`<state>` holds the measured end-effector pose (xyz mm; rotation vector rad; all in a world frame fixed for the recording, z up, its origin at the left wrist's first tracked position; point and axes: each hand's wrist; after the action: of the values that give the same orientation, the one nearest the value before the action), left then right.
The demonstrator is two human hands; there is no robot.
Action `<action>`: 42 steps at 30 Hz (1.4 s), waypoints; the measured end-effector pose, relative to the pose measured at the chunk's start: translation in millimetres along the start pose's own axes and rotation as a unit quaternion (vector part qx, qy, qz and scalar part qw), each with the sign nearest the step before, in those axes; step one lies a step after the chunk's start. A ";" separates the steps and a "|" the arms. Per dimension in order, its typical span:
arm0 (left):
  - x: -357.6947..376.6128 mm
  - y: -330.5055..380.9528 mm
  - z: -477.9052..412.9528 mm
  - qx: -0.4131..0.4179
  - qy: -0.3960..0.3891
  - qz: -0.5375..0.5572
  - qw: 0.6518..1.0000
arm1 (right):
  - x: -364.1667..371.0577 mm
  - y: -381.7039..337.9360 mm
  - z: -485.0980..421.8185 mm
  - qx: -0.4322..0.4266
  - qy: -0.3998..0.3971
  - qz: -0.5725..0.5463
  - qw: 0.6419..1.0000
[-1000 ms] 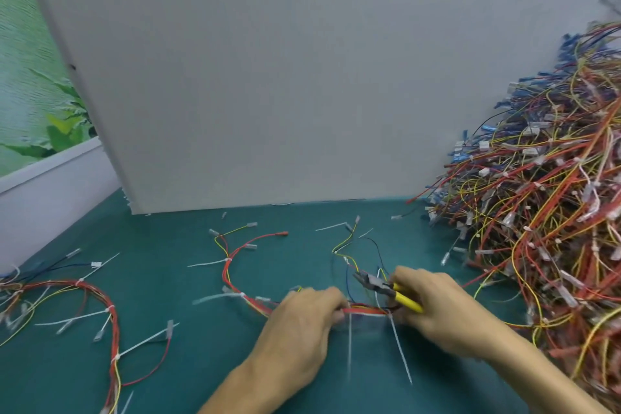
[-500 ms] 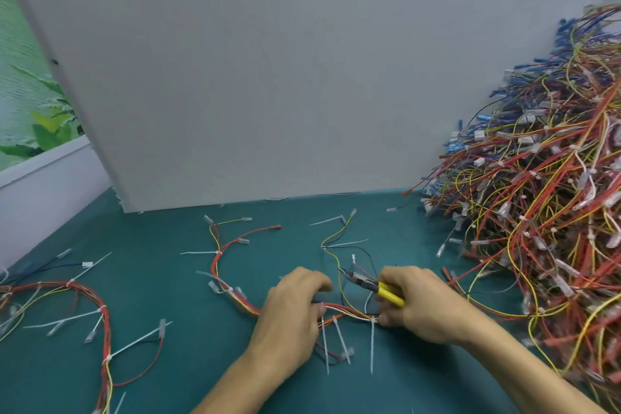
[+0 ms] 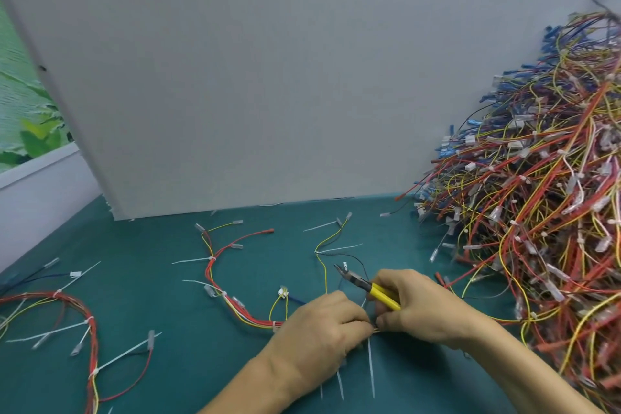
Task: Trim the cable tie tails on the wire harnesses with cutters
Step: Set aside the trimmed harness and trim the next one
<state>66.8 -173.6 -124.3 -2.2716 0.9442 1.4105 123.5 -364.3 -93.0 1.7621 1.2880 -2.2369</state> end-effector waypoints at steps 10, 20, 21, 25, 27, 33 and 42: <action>7.8 6.4 6.8 -0.048 0.013 0.002 0.999 | 8.0 -5.0 10.8 -0.024 0.075 -0.011 0.997; 12.3 4.9 1.8 -0.338 -0.006 0.227 0.913 | -10.9 11.1 48.8 -0.008 0.125 0.206 0.970; 12.4 4.5 1.1 -0.339 -0.010 0.231 0.912 | -9.7 14.7 51.1 -0.015 0.103 0.232 0.967; 12.4 2.9 -0.5 -0.352 -0.020 0.257 0.900 | -4.0 20.5 55.5 -0.043 0.042 0.309 0.949; 12.7 2.2 0.0 -0.357 -0.022 0.271 0.894 | -1.6 19.7 56.3 -0.047 0.039 0.337 0.940; 12.7 2.6 0.7 -0.358 -0.018 0.282 0.890 | 3.8 14.1 56.1 -0.036 0.040 0.348 0.936; 13.2 2.1 1.4 -0.343 -0.012 0.269 0.900 | 7.4 10.0 53.6 -0.028 0.023 0.346 0.937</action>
<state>68.4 -179.3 -136.4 -2.5511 1.2896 2.3058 82.7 -399.7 -103.5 1.8596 0.5711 -1.7426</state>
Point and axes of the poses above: each hand's wrist, its own z-axis away from the middle knuckle, its own x-axis out of the palm, y = z × x, and after that the axes turned 7 degrees about -x, right-handed
